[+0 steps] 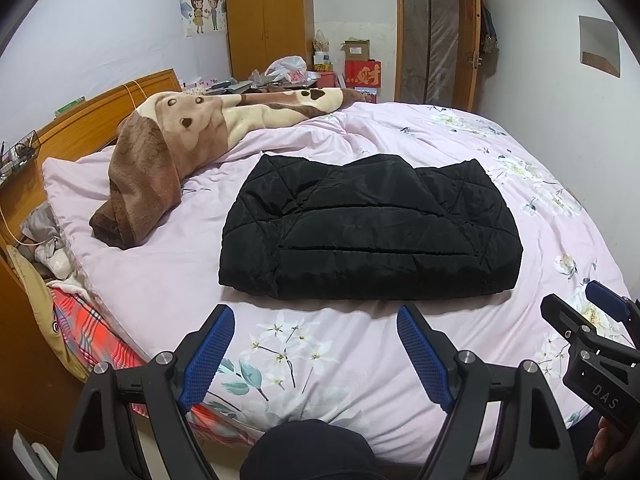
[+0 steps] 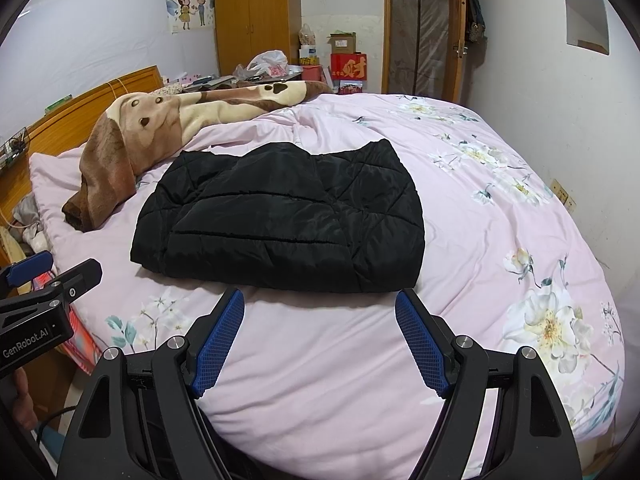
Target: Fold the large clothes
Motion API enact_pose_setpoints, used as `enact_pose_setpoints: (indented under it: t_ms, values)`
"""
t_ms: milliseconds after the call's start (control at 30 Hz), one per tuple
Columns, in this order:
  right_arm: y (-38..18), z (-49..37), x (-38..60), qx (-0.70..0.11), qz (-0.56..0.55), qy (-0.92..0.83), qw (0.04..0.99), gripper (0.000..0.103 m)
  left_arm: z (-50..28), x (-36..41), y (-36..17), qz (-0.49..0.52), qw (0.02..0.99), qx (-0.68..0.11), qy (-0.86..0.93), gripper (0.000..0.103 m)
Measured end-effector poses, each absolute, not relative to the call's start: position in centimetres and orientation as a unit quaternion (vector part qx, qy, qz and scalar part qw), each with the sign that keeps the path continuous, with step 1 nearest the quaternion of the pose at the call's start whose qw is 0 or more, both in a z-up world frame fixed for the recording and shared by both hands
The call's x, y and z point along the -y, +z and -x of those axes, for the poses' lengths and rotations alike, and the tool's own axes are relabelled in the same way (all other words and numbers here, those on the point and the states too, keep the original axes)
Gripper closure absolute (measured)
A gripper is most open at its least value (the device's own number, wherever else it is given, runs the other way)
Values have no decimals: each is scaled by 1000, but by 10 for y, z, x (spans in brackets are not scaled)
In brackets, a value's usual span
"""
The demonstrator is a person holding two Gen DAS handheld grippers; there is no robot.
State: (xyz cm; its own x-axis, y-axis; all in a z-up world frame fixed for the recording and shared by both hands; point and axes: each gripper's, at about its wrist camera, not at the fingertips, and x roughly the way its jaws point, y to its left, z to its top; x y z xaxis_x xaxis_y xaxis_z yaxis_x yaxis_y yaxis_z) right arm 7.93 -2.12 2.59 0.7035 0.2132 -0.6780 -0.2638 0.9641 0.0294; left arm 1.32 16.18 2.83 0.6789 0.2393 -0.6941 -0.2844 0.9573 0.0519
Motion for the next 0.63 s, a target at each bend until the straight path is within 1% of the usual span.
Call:
enact_pose_setpoints:
  t_ms: [633]
  values:
    - [25, -80, 23, -362, 35, 129, 922, 25, -13, -162, 22, 24, 915, -380, 130, 20]
